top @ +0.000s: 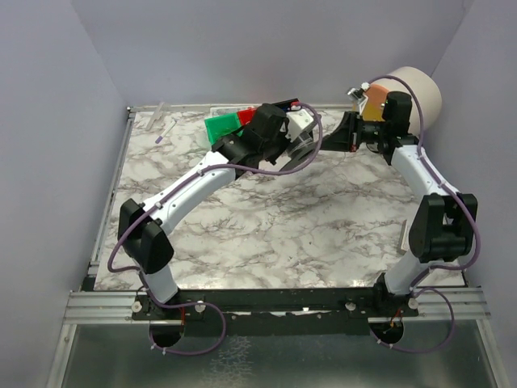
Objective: Wrap the cables
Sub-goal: Wrap the cable around the cable reel.
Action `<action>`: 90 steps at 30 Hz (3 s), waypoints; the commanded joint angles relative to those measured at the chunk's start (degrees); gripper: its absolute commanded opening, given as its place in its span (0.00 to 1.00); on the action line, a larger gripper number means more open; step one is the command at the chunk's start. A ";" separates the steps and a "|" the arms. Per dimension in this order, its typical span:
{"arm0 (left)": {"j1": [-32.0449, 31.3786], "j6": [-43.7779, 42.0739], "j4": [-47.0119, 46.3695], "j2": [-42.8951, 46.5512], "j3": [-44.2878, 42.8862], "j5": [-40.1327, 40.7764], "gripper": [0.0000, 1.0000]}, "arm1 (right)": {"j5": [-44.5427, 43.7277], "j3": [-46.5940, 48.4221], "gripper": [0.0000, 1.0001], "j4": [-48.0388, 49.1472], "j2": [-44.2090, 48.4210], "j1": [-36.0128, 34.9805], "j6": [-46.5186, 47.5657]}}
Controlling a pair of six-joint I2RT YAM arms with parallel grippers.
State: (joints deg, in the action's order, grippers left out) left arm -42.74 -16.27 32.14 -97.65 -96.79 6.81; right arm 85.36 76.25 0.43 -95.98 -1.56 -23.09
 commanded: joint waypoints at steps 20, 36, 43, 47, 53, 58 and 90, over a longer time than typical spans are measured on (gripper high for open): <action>-0.59 12.66 -1.70 -7.87 -7.16 17.82 0.00 | -6.32 -0.63 0.00 -5.92 3.27 -10.43 8.91; 7.60 24.65 -4.13 -3.68 -5.80 2.24 0.00 | -12.14 -1.54 0.00 -7.47 -3.90 -17.22 13.45; 14.67 28.69 -8.56 2.55 -0.30 -12.13 0.00 | -26.70 -4.49 0.01 -4.42 -3.41 -17.25 13.21; 15.78 29.58 -9.99 4.60 1.73 -16.98 0.00 | -35.99 -5.10 0.01 -5.32 -3.39 -17.78 14.65; 17.25 32.45 -10.84 5.04 1.74 -16.33 0.00 | -34.13 -2.15 0.01 -9.98 -5.95 -20.83 18.18; 18.07 33.95 -11.11 5.55 2.17 -10.96 0.00 | -34.28 -0.24 0.01 -13.48 -7.48 -24.14 21.39; 20.17 21.72 -7.13 10.07 4.66 -41.93 0.00 | -60.75 -11.33 0.01 -0.88 -0.78 -7.98 7.10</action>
State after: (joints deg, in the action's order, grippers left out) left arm -21.17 8.64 26.28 -91.29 -91.05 -29.82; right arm 29.78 66.30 -1.83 -98.02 -10.24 -15.20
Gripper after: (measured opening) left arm 0.021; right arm 0.006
